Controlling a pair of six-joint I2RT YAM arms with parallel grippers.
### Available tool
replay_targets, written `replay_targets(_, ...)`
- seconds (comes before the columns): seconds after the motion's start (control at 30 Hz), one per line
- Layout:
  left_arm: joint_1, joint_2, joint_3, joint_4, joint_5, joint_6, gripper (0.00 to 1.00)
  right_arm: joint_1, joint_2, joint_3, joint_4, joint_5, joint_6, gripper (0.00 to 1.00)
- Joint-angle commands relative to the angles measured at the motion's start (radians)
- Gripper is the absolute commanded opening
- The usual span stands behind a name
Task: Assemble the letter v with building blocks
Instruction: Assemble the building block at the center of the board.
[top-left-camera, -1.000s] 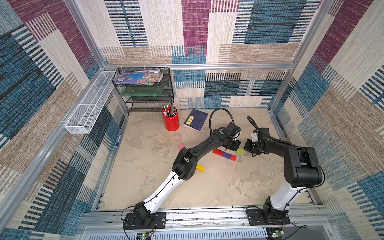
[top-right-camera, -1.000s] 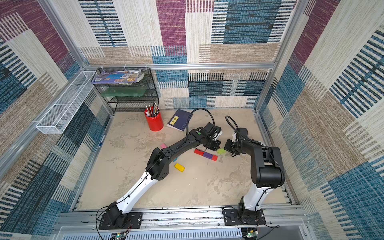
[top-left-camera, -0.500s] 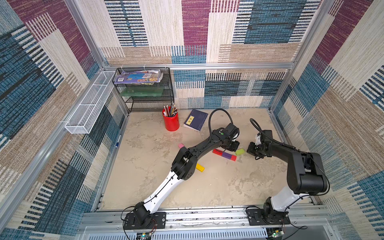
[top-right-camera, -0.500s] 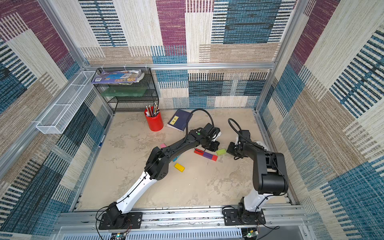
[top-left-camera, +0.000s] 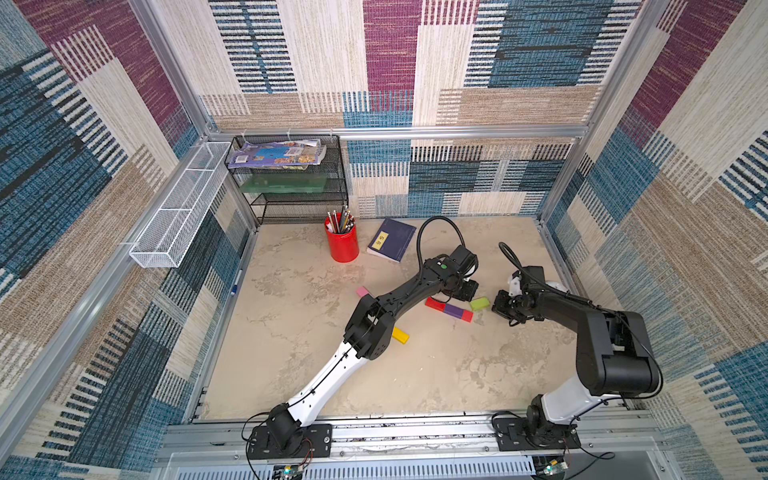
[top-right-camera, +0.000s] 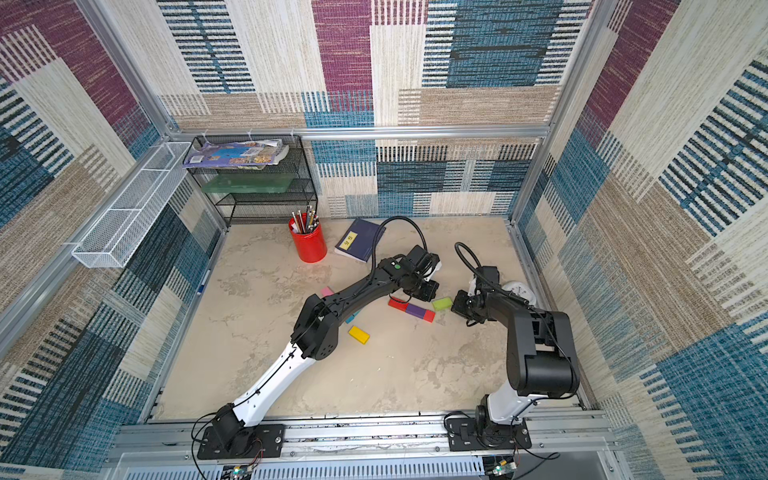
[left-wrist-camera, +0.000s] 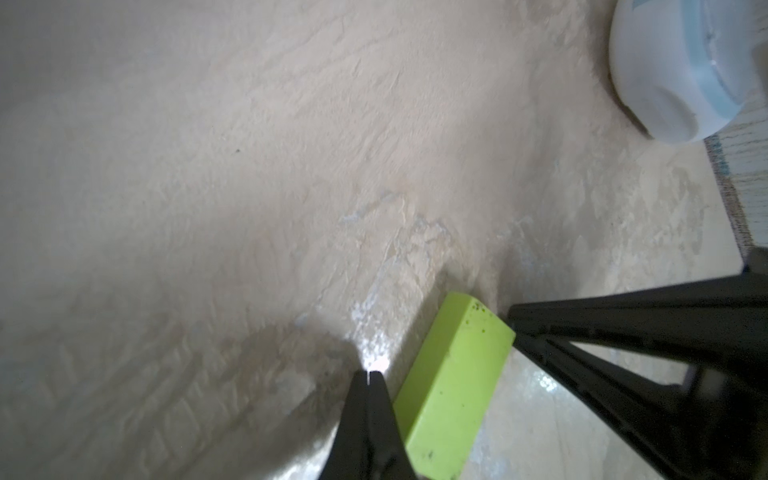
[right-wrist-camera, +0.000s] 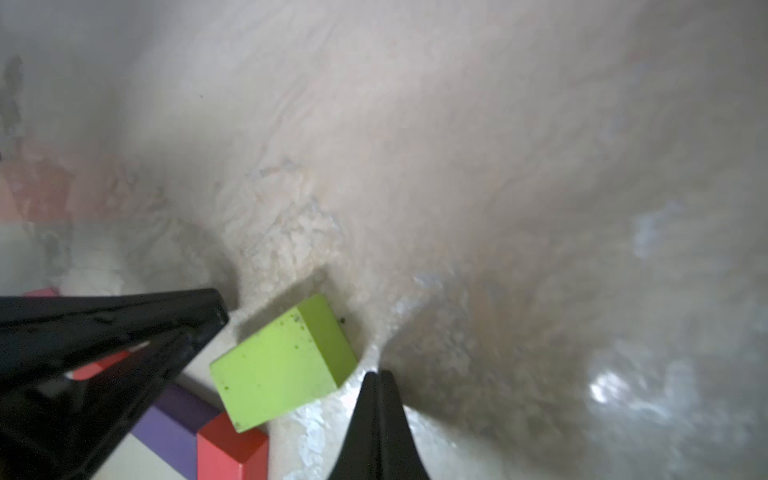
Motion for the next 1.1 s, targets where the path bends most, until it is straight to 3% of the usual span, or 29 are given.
replay_targets(0.0,0.0,0.001,0.008,-0.026,0.011,0.024,0.0,0.014,0.038,0.013,-0.02,0.004,0.008,0.0)
replay_targets(0.53,0.004,0.007,0.002,-0.039,0.012,0.024,0.0,0.049,0.084,0.025,0.001,0.0,0.015,0.0)
replay_targets(0.83,0.022,0.0,0.001,-0.038,0.002,0.014,0.0,0.045,0.049,0.015,-0.041,0.039,0.003,0.0)
replay_targets(1.07,0.024,-0.01,-0.006,-0.046,0.0,0.026,0.0,0.059,-0.019,-0.07,-0.025,-0.007,0.002,0.0)
